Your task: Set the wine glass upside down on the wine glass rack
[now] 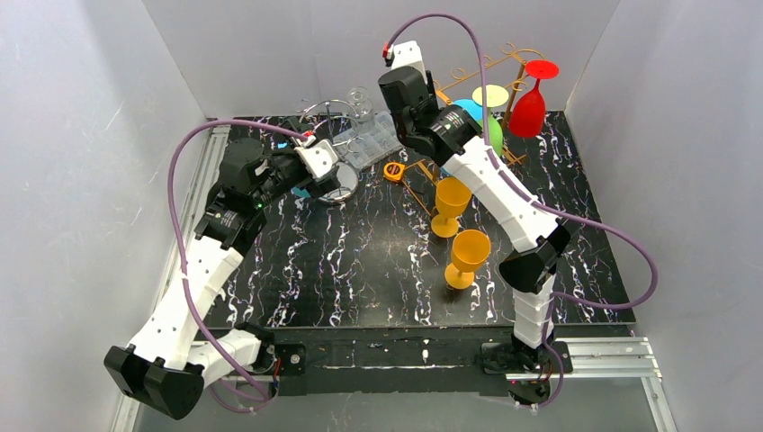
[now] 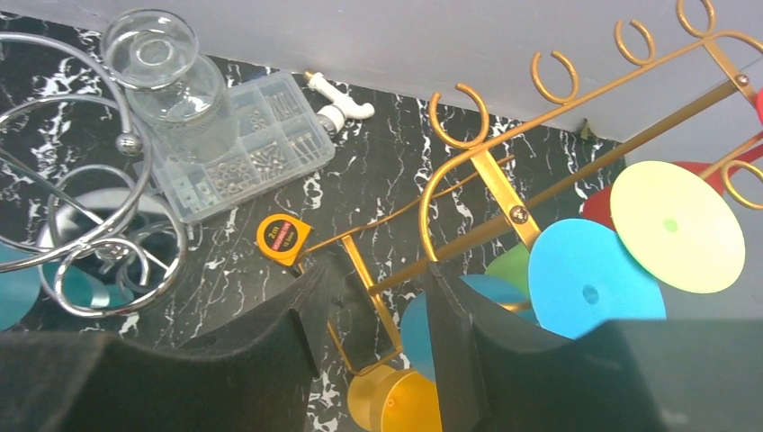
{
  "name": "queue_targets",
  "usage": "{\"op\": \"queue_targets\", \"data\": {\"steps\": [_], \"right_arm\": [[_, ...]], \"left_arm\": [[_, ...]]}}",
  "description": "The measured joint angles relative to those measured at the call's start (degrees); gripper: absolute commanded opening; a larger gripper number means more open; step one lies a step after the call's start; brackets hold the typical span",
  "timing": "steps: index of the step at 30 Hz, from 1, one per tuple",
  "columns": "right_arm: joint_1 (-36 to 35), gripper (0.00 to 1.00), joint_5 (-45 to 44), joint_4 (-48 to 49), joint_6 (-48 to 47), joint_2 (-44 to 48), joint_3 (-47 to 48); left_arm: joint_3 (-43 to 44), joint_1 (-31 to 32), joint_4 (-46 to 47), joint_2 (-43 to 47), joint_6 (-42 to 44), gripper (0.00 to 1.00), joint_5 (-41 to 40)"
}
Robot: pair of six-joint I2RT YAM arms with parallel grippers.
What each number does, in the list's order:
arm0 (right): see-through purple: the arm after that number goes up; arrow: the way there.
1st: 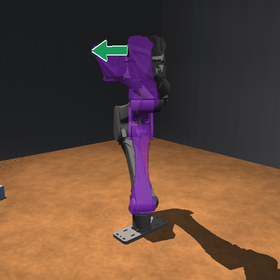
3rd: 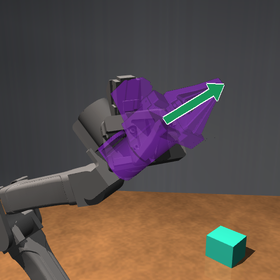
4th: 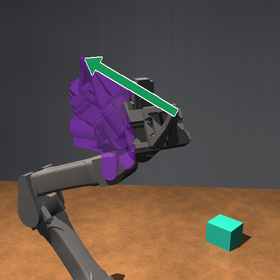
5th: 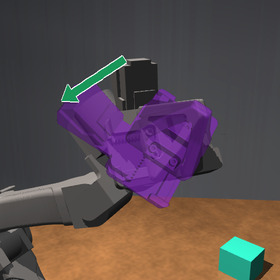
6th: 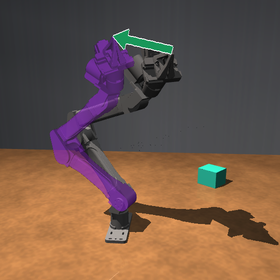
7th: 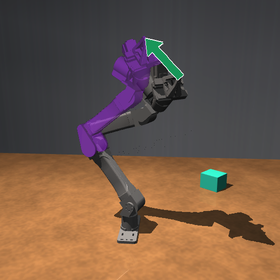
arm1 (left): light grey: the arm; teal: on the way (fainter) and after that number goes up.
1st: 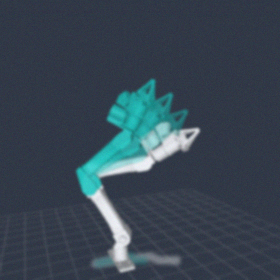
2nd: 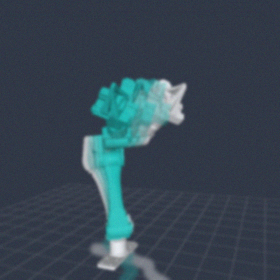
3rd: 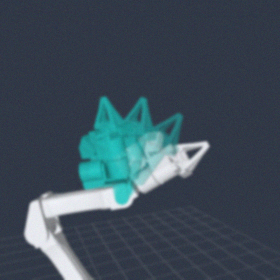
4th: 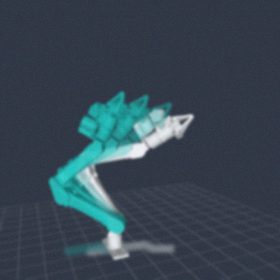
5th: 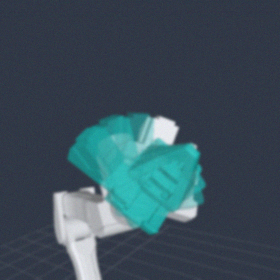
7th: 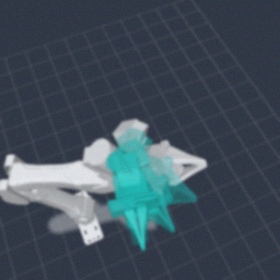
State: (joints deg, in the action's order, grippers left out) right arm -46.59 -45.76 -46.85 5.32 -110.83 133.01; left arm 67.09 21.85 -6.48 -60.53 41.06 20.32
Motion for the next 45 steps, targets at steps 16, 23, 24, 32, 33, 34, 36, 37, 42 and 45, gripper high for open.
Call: {"op": "queue_targets", "data": {"steps": [16, 23, 24, 32, 33, 34, 36, 37, 42, 45], "right_arm": [[1.86, 0.5, -2.12, 2.1, -2.62, -0.02, -1.79], [3.93, 0.4, -2.1, 2.08, -2.64, -0.04, -3.74], [3.96, 0.38, -2.1, 2.14, -2.67, -0.04, -3.87], [4.11, 0.24, -1.6, 4.39, -4.07, 1.55, -7.74], [4.11, 0.24, -1.42, 4.63, -4.2, 2.19, -8.61], [4.11, 0.23, -1.31, 4.96, -4.37, 2.78, -9.4], [4.15, 0.22, -0.7, 5.9, -5.03, 4.46, -11.67], [4.22, 0.21, -0.31, 6.4, -5.53, 5.57, -13.05], [4.24, 0.14, 0.85, 7.37, -7.26, 10.64, -18.78], [4.26, 0.09, 1.29, 8.35, -8.46, 13.27, -21.99]], "left_arm": [[-0.24, 0.0, -0.07, 0.46, -0.72, 0.98, -0.2], [-0.24, 0.0, -0.57, 0.46, -1.62, 0.98, -0.28], [-0.24, 0.0, -0.68, 0.46, -1.68, 0.98, -0.28], [-0.22, 0.0, -0.9, 0.44, -1.66, 0.98, -0.39], [-0.22, 0.0, -0.9, 0.44, -1.66, 0.98, -0.42], [-0.2, 0.0, -0.9, 0.44, -1.66, 0.98, -0.39], [-0.13, 0.0, -0.9, 0.42, -1.66, 0.98, -0.42], [-0.07, 0.0, -0.94, 0.42, -1.66, 0.98, -0.42], [0.26, 0.0, -0.85, 0.33, -1.66, 0.98, -0.42], [0.42, 0.0, -0.85, 0.26, -1.66, 0.98, -0.42]]}}
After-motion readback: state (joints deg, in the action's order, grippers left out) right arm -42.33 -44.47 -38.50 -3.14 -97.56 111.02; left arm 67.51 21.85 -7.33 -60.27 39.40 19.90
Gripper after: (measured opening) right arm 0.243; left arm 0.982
